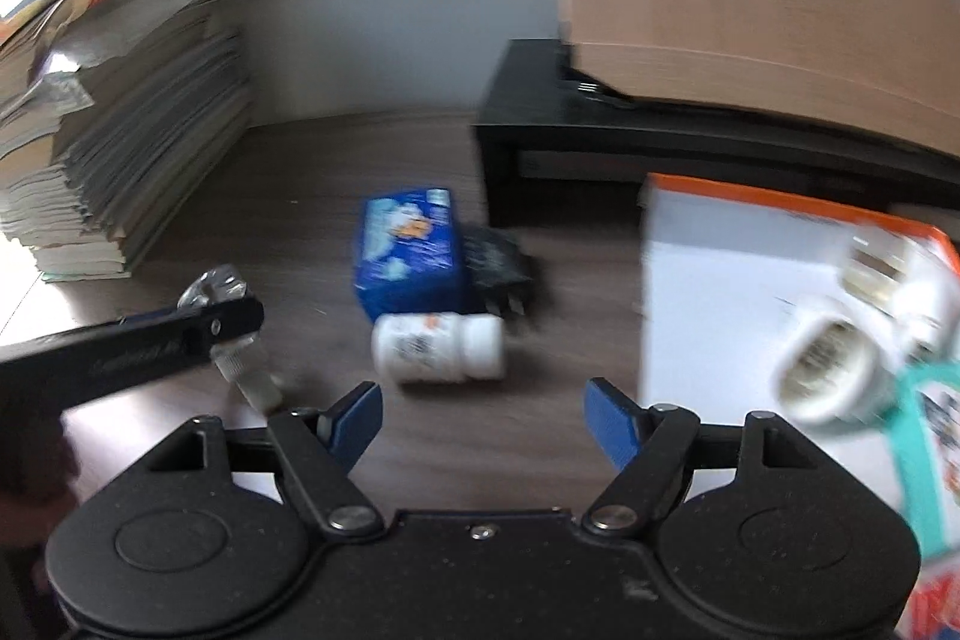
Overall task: Organize rigid objects
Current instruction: 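Grasp the clear refill bottle with the left gripper while the right gripper grasps the white pill bottle, then carry the refill bottle and pill bottle over the white box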
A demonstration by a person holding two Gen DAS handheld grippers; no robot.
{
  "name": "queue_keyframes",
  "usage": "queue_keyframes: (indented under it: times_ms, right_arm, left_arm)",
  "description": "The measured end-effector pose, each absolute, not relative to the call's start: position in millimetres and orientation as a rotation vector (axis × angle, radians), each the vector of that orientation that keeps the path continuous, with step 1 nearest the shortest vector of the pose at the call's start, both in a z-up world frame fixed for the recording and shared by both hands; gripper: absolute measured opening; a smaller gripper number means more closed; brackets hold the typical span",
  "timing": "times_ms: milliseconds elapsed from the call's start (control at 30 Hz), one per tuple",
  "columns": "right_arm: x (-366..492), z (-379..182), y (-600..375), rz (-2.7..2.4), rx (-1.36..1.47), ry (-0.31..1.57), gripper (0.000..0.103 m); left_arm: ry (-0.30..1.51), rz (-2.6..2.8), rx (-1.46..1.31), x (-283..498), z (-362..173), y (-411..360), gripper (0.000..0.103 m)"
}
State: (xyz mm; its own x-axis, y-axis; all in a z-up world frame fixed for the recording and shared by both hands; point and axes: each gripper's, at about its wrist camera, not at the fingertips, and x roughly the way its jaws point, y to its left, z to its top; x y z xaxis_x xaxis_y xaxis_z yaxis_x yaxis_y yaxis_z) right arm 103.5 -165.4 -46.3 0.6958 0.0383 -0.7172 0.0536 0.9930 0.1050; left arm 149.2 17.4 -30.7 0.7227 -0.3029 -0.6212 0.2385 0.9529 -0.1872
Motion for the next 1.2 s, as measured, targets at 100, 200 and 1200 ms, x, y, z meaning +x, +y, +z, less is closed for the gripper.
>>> queue_keyframes:
  times_ms: [100,200,1200]
  right_arm:
    - [123.3,-56.0,-153.1,0.001,0.091,0.815,0.088]
    - [141.6,-66.6,-146.8,-0.012,0.087,0.836,0.088]
    - [72.7,10.1,-219.2,-0.151,0.098,0.721,0.069]
  left_arm:
    - [0.695,-0.307,-0.106,143.0,-25.4,21.1,0.051]
    - [0.69,-0.308,-0.107,138.7,-21.7,23.5,0.051]
    - [0.633,-0.442,-0.077,102.0,21.4,-62.8,0.051]
